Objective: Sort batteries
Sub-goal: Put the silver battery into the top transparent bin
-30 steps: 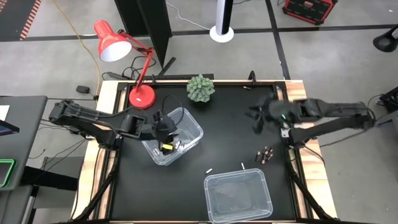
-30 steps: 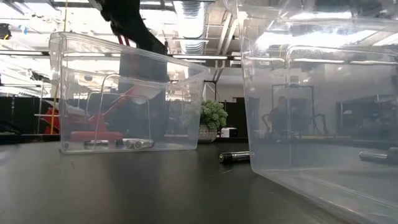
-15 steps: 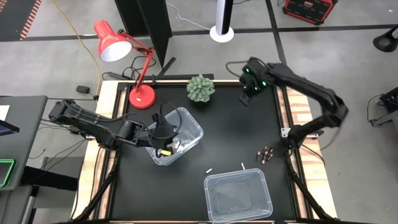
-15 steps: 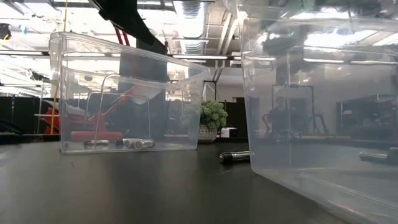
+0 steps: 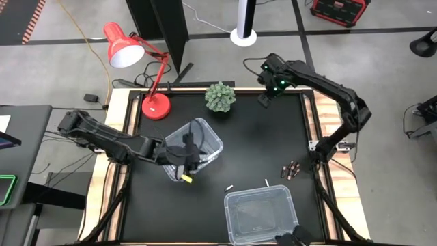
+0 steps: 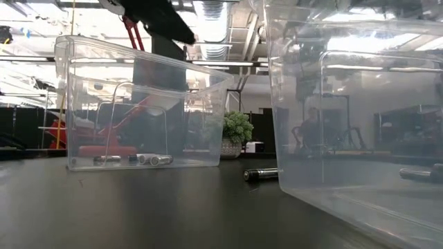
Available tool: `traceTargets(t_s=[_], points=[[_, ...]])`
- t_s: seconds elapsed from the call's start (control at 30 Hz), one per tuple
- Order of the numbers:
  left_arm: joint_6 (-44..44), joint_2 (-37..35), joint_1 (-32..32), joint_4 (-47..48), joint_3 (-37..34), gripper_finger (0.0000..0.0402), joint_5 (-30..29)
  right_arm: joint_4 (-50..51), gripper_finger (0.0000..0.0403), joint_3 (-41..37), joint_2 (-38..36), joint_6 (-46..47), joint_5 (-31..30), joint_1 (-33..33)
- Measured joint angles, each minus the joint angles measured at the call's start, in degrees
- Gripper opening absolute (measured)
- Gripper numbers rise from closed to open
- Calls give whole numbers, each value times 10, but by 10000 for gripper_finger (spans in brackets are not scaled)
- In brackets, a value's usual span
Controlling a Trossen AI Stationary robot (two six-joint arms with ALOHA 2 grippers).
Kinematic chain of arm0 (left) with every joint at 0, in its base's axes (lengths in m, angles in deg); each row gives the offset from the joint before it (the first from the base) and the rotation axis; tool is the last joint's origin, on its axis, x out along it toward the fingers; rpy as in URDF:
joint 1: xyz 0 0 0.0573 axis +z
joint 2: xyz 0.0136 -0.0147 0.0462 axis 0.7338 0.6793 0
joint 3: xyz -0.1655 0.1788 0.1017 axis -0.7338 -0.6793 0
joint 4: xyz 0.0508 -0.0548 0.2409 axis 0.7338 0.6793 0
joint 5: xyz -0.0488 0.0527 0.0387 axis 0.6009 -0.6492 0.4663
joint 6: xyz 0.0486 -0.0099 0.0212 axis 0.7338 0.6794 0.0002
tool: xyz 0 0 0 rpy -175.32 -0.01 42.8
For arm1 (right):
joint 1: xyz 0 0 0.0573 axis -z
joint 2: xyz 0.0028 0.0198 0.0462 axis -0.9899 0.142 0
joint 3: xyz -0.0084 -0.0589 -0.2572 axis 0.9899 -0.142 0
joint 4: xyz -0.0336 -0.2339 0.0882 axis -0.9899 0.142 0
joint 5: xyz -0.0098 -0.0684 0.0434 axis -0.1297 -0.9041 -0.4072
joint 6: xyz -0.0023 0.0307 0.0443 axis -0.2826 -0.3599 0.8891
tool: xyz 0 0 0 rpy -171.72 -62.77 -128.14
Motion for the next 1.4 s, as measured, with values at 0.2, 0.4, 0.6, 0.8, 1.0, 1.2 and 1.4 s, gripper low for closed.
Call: traceTargets(t_s=[0.2,0.4,0.6,0.8,1.0,1.2,1.4], points=[[12,72,-15,-38,12,121,32,3,158,0,-85,-12,0,-8],[9,145,-65,-109,13,121,47,8,158,0,-175,-5,0,-25],[13,215,-108,-185,16,121,32,8,158,0,-247,17,0,-62],[-20,271,-112,-208,16,121,18,14,158,0,-301,62,-1,-129],[-57,313,-103,-249,16,148,19,13,158,0,-334,96,-28,-201],[-76,346,-94,-290,16,198,20,13,158,0,-341,120,-65,-244],[-92,358,-86,-316,16,229,21,11,158,0,-335,121,-65,-261]])
